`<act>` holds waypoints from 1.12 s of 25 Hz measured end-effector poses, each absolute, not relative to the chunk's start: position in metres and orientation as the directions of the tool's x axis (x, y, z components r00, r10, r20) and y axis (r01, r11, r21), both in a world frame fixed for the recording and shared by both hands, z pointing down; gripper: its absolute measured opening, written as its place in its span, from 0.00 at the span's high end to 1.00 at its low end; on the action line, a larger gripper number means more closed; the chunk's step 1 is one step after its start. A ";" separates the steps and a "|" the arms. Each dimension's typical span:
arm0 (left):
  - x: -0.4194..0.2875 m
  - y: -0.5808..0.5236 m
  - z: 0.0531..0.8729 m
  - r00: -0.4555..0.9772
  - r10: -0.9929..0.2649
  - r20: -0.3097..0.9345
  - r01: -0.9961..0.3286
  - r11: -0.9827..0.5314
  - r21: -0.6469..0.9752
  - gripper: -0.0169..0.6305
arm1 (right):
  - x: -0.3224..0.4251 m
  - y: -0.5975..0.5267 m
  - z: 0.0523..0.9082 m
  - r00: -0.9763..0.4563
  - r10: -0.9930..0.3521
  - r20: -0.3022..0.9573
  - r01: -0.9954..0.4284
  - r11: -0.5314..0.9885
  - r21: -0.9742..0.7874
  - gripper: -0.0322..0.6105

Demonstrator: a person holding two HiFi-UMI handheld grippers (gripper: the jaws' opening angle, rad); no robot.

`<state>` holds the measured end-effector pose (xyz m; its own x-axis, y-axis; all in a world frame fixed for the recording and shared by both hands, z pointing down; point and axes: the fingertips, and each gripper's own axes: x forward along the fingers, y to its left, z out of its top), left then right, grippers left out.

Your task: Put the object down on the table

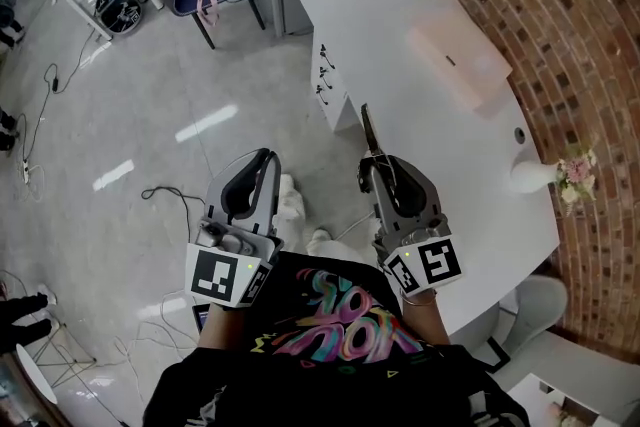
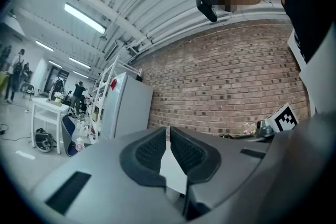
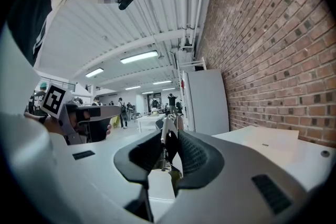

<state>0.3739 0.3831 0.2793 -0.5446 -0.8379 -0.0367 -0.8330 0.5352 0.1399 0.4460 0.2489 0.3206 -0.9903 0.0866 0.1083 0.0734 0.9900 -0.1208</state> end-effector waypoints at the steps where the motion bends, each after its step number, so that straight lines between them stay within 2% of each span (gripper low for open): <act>1: 0.363 0.378 0.282 -0.537 -0.843 -0.036 -0.838 0.528 0.137 0.91 | 0.436 0.245 0.324 -0.990 0.081 0.111 0.068 0.990 -0.123 0.78; 7: 0.268 0.336 0.278 -0.457 -0.885 -0.091 -0.886 0.442 0.142 0.91 | 0.348 0.214 0.334 -0.992 0.017 0.124 0.000 0.992 -0.130 0.78; 16: 0.130 0.278 0.279 -0.352 -0.935 -0.041 -0.927 0.342 0.154 0.91 | 0.224 0.163 0.324 -0.988 -0.114 0.101 -0.128 0.981 -0.143 0.78; 23: 0.074 0.256 0.286 -0.272 -0.960 -0.063 -0.953 0.260 0.158 0.91 | 0.174 0.145 0.332 -0.978 -0.182 0.107 -0.194 0.973 -0.123 0.78; 28: 0.048 0.251 0.294 -0.276 -0.960 -0.040 -0.949 0.266 0.171 0.91 | 0.150 0.140 0.346 -0.972 -0.196 0.132 -0.214 0.967 -0.141 0.78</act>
